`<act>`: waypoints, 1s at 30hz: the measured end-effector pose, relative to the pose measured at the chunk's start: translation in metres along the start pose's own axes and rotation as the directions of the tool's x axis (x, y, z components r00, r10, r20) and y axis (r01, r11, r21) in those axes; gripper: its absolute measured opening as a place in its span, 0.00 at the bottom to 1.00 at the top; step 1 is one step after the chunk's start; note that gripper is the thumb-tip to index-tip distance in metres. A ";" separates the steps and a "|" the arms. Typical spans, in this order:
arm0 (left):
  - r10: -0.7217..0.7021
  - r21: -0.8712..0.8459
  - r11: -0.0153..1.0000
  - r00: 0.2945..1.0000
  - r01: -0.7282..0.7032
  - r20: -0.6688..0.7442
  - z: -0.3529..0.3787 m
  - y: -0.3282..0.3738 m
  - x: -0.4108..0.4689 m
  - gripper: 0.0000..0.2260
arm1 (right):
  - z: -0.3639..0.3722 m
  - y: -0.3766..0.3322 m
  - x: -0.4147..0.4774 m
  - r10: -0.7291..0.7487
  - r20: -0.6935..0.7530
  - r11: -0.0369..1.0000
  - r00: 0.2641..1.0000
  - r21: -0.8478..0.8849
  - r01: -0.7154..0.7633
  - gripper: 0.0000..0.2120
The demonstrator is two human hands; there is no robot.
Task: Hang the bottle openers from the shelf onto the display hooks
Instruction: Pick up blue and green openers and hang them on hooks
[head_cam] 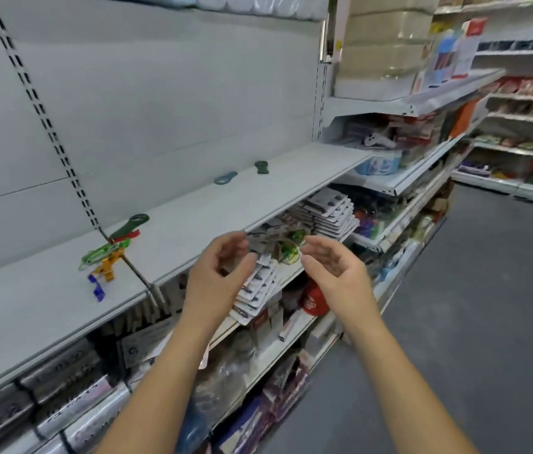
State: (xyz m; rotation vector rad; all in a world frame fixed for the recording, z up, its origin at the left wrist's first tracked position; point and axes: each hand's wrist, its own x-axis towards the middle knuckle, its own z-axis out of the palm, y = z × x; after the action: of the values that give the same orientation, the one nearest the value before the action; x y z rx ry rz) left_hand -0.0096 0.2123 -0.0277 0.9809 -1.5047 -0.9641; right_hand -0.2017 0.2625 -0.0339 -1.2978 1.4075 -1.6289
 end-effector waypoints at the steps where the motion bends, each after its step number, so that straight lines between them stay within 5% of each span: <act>1: 0.007 0.000 1.000 1.000 -0.007 -0.014 0.008 -0.002 0.015 0.14 | -0.003 0.004 0.018 0.000 0.014 1.000 1.000 0.004 0.000 0.13; 15: -0.004 0.093 0.995 0.970 0.027 -0.244 0.055 -0.051 0.231 0.14 | 0.013 0.059 0.288 -0.042 0.203 0.991 0.978 -0.116 0.067 0.13; 20: -0.071 0.223 0.968 0.974 0.119 -0.215 0.062 -0.062 0.299 0.19 | 0.039 0.073 0.372 -0.004 0.263 0.973 0.965 -0.220 0.064 0.17; 30: -0.257 0.628 0.695 0.937 0.351 -0.239 0.063 -0.113 0.407 0.24 | 0.070 0.119 0.492 0.127 0.397 0.883 0.909 -0.462 0.078 0.20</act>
State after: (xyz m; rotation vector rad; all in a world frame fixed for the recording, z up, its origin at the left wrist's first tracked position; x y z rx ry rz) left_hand -0.1078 -0.2032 -0.0077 1.8278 -1.6294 -0.5459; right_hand -0.3138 -0.2354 -0.0155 -1.7662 1.5783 -0.9218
